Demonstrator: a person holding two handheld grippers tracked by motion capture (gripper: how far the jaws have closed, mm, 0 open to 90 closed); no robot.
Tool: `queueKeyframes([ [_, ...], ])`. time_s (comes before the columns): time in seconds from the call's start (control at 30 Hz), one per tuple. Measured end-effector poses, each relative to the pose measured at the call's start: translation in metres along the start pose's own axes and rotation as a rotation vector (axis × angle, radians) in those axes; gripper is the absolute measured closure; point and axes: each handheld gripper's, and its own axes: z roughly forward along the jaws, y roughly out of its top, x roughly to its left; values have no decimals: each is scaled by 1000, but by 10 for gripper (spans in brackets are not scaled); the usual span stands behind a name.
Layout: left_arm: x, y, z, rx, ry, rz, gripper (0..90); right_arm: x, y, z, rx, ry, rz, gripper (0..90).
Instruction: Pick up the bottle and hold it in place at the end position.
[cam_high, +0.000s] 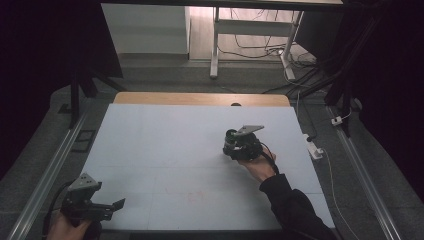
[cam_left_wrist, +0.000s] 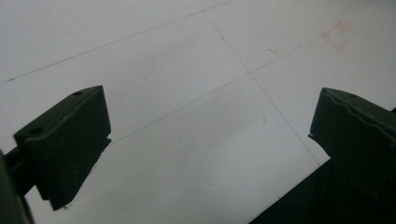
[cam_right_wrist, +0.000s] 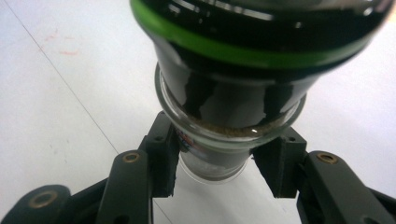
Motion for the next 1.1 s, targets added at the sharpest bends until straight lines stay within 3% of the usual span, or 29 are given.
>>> queueKeyframes([
  [0.2, 0, 0, 0, -1, 1, 0, 0, 7, 10, 11, 5, 4, -2, 531],
  [0.63, 0, 0, 0, -2, -1, 0, 0, 31, 31, 35, 10, 33, -61, 531],
  [1.1, 0, 0, 0, -2, -1, 4, 0, 48, 40, 59, 23, 45, -86, 531],
])
